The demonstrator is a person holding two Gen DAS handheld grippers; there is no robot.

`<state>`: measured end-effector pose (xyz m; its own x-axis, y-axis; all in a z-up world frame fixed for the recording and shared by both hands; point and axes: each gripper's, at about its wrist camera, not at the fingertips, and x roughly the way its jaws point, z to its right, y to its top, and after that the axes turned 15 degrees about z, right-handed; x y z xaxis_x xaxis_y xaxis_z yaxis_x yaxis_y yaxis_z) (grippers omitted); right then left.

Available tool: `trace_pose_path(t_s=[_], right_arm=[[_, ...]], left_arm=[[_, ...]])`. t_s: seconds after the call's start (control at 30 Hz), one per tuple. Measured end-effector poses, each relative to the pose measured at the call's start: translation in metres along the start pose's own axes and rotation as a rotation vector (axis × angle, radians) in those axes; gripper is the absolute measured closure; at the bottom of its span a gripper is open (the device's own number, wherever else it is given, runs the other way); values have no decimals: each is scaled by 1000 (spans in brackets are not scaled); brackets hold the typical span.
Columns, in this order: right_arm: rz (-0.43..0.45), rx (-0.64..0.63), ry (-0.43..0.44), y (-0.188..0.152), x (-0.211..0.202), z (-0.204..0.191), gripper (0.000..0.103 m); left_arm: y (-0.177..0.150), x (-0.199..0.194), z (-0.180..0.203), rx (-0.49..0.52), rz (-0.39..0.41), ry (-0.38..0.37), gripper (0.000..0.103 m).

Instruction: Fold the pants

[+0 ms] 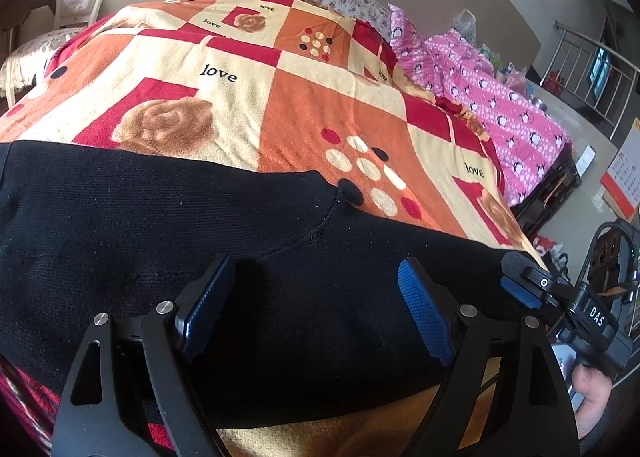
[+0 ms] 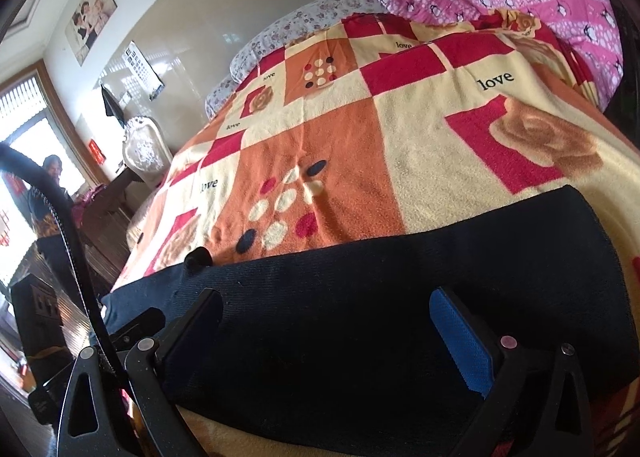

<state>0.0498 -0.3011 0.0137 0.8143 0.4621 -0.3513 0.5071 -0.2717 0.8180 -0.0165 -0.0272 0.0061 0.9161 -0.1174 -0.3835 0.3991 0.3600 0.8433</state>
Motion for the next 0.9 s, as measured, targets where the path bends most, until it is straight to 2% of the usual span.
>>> trace_pose_path(t_s=[0.17, 0.27, 0.47, 0.7, 0.9], right_arm=[[15, 6, 19, -1, -4, 2, 0], [28, -1, 27, -2, -5, 2, 0], [9, -79, -33, -5, 1, -8, 0], [25, -51, -6, -5, -2, -1, 0], [23, -49, -9, -5, -2, -1, 0]], left_arm=[[-2, 1, 7, 21, 11, 39, 19], [-1, 1, 2, 1, 19, 19, 19], [2, 0, -4, -51, 35, -24, 19], [4, -3, -10, -122, 62, -77, 19], [4, -1, -6, -93, 39, -78, 19]])
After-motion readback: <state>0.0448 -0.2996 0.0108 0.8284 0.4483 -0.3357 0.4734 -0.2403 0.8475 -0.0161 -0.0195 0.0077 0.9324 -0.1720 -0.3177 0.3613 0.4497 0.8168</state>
